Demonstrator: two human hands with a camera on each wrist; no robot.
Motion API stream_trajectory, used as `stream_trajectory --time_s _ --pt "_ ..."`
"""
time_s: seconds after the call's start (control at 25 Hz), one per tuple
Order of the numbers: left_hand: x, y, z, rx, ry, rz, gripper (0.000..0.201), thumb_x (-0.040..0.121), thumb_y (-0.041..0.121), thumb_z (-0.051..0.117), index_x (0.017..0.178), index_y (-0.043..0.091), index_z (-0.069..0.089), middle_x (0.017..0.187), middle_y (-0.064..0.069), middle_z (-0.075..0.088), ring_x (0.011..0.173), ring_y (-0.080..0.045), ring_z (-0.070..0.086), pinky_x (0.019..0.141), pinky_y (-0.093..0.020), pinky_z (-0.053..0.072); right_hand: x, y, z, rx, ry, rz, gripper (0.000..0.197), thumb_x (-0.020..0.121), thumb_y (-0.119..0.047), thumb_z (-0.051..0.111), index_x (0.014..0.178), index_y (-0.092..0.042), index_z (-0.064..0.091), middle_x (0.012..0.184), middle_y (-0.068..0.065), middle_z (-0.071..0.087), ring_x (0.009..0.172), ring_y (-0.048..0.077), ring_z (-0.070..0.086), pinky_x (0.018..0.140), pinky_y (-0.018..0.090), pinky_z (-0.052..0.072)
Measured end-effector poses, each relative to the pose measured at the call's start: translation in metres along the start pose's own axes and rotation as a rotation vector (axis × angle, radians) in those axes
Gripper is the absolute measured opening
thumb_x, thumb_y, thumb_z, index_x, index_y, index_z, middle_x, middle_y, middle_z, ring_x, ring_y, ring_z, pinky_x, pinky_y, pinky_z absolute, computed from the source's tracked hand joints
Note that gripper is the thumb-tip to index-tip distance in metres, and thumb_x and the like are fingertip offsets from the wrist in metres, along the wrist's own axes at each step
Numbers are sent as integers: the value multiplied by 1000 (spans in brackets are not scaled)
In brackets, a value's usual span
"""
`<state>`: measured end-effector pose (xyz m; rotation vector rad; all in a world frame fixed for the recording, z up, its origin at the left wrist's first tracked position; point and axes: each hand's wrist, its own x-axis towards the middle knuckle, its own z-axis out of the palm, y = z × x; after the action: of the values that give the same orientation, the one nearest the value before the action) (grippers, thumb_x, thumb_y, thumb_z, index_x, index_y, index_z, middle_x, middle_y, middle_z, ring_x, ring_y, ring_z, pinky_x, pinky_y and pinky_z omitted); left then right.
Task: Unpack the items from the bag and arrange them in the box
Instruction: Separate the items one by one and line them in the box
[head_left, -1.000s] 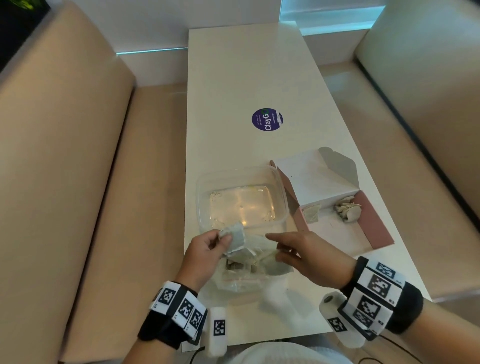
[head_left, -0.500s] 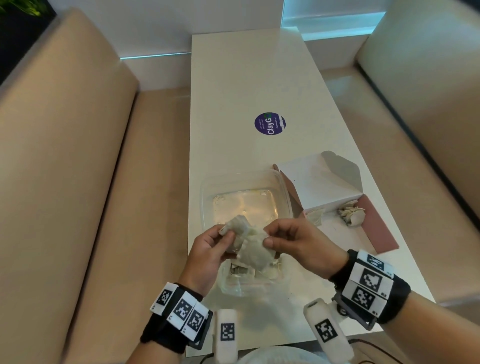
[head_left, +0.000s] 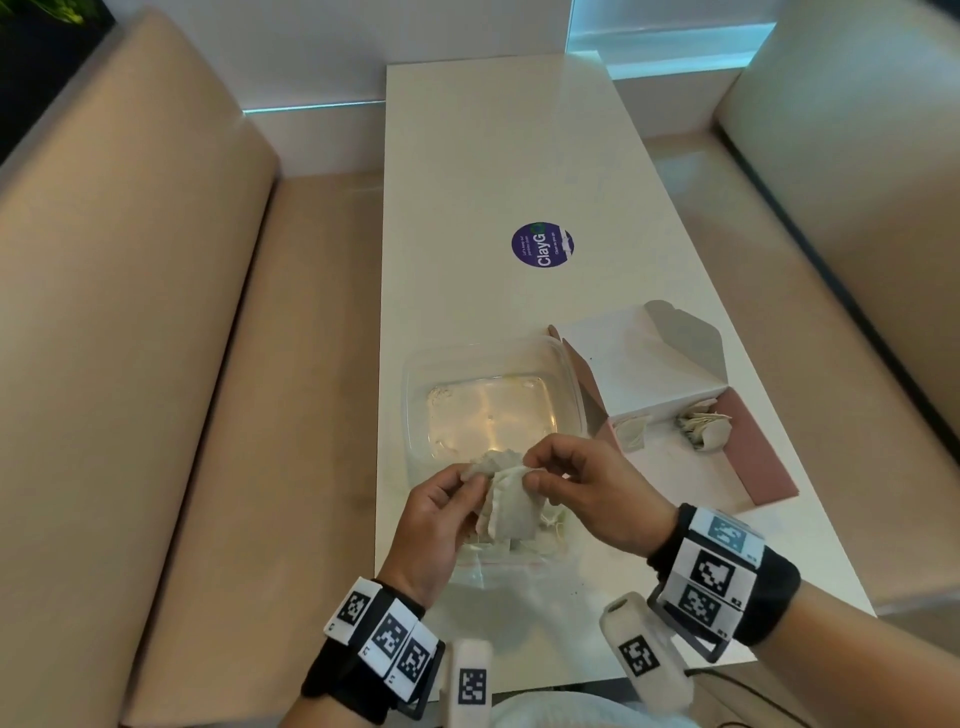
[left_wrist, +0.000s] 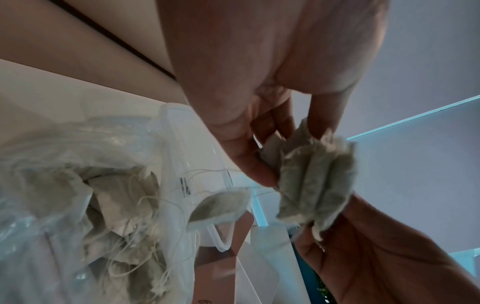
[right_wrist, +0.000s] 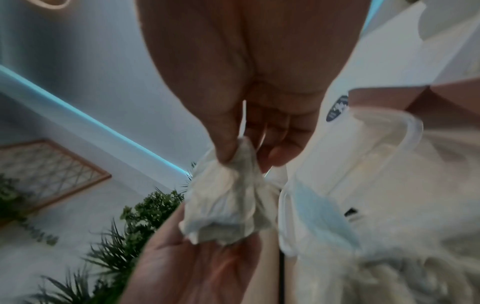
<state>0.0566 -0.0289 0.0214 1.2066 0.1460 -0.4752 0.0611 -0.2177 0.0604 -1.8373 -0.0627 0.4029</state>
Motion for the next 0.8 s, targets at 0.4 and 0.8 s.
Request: stream_trajectory --time_s 0.4,0.8 --pt "4 -8 -39 531 319 53 22 87 6 64 88 27 70 75 -3 63 72 -14 58 74 -35 54 2 14 -34 190 -276 52 7 88 -15 59 86 -11 54 77 6 59 72 14 57 71 28 50" --pt "1 11 -10 513 66 152 16 89 40 56 90 36 72 97 10 73 92 -14 66 75 -28 52 11 3 -41 296 -197 45 24 78 -34 71 85 -15 59 74 3 65 70 16 61 67 31 53"
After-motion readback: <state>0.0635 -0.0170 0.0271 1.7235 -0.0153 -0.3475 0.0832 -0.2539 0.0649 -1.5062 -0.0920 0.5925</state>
